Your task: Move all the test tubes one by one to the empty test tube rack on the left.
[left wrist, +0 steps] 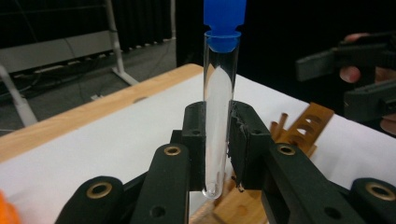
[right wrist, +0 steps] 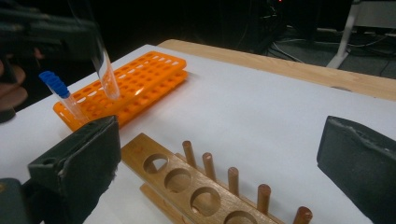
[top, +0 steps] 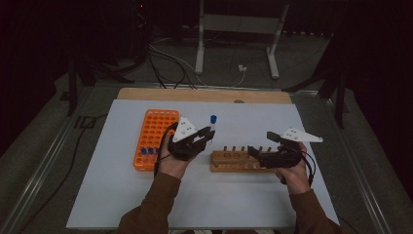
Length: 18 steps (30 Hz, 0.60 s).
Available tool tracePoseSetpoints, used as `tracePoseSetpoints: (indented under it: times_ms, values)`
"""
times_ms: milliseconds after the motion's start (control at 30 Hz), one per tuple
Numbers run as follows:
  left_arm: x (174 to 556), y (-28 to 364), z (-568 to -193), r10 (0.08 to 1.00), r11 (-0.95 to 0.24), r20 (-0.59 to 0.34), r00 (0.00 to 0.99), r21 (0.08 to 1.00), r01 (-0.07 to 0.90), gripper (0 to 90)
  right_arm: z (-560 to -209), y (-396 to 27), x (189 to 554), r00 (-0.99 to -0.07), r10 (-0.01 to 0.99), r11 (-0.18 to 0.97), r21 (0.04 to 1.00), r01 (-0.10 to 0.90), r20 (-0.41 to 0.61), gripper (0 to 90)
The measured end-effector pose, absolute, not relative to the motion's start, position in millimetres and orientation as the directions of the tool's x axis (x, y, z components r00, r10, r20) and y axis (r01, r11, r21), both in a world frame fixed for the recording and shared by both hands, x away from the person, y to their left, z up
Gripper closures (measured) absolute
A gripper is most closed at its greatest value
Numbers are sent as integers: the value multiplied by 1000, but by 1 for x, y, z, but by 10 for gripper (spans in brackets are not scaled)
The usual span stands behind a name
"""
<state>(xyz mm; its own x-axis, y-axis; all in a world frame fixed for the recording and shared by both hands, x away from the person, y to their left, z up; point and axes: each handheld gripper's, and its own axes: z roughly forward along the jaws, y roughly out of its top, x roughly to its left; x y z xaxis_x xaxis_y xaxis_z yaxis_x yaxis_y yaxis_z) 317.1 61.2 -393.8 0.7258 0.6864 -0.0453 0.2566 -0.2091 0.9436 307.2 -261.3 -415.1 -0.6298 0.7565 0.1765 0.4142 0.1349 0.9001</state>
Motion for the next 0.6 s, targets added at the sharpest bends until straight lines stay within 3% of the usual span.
tracePoseSetpoints:
  times_ms: [600]
  values:
    - [322, 159, -376, 813, -116, -47, 581, 964, 241, 784, -415, -283, 303, -599, 786, 134, 903, 409, 155, 1]
